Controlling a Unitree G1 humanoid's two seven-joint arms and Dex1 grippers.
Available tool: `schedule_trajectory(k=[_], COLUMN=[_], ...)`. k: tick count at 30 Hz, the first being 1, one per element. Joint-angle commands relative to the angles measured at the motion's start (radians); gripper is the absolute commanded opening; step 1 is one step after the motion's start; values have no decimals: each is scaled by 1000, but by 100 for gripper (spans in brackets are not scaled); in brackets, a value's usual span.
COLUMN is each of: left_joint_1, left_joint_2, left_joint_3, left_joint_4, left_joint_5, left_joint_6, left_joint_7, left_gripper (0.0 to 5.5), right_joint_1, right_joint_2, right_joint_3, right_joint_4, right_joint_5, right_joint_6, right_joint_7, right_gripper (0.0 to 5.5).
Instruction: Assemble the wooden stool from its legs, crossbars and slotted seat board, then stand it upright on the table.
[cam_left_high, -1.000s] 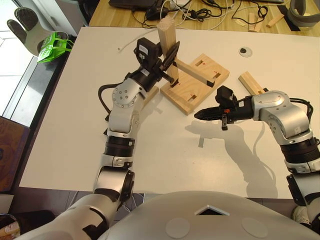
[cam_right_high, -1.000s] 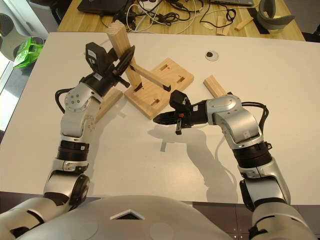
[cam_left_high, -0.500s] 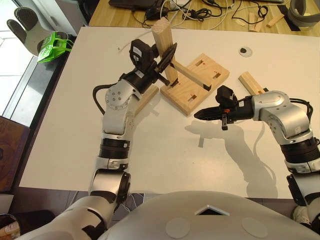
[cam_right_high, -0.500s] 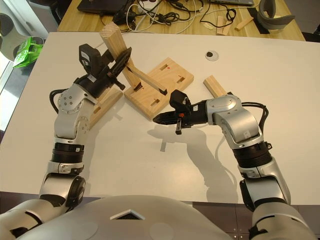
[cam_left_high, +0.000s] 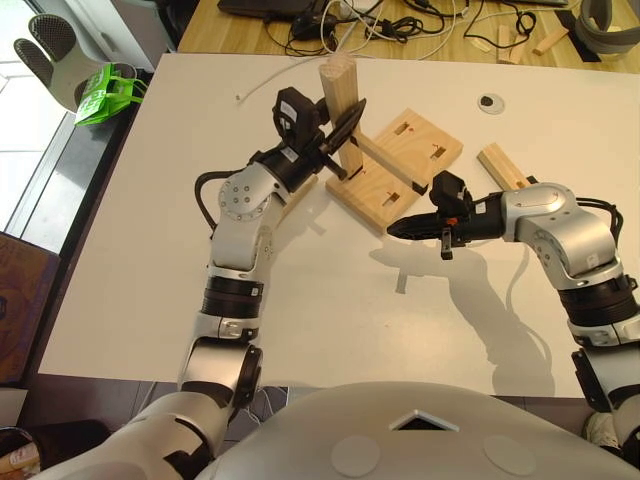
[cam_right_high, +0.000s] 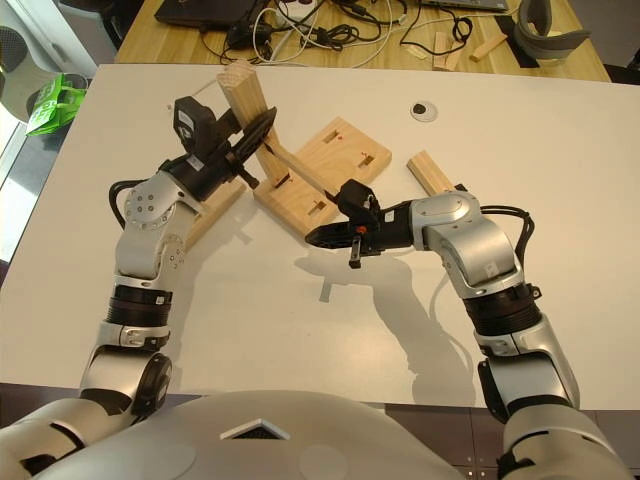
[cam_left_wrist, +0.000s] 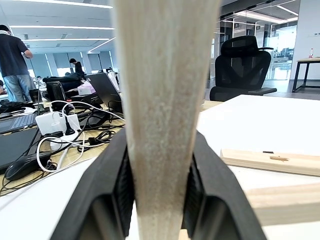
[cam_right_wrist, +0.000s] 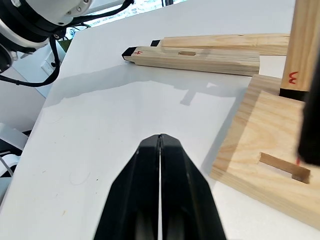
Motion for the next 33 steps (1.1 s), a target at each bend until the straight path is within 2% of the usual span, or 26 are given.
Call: schedule_trajectory(k=[1, 5, 7, 11, 14, 16, 20, 23, 27, 29, 33], left_joint_1=[-4, -39, -49, -62, -69, -70, -81, -82, -73, -70, -77], left_joint_2=[9, 23, 39, 41, 25, 15, 8, 13, 17, 17, 16], left_joint_3=[-37, -54, -78, -99, -87, -73, -36, -25, -24, -27, -33], left_joint_4=[-26, -31, -40, -55, -29, -12, 40, 80, 107, 99, 100], left_joint_5=[17, 48, 75, 89, 82, 69, 47, 40, 31, 27, 23], left_joint_6=[127, 216, 232, 301, 375, 404, 426, 414, 408, 412, 409], left_joint_7=[13, 43, 35, 55, 87, 102, 115, 111, 107, 107, 103], left_gripper=[103, 103, 103, 103, 103, 103, 103, 103, 103, 103, 103], right_joint_1=[7, 32, 60, 63, 6, -40, -105, -121, -128, -135, -182], right_joint_2=[1, -20, -53, -70, -43, -12, 51, 92, 146, 178, 245], right_joint_3=[0, 13, -34, -236, -462, -562, -669, -655, -514, -448, -297], right_joint_4=[-2, -25, -62, -81, -35, 0, 65, 113, 278, 385, 571], right_joint_5=[-1, 1, 64, 244, 417, 500, 590, 527, 245, 142, -14], right_joint_6=[-8, -2, 39, 136, 207, 229, 229, 165, -5, -25, -100], right_joint_7=[-12, 3, 38, 28, -61, -140, -283, -379, -563, -640, -624], right_gripper=[0, 0, 0, 0, 0, 0, 0, 0, 0, 0, 0])
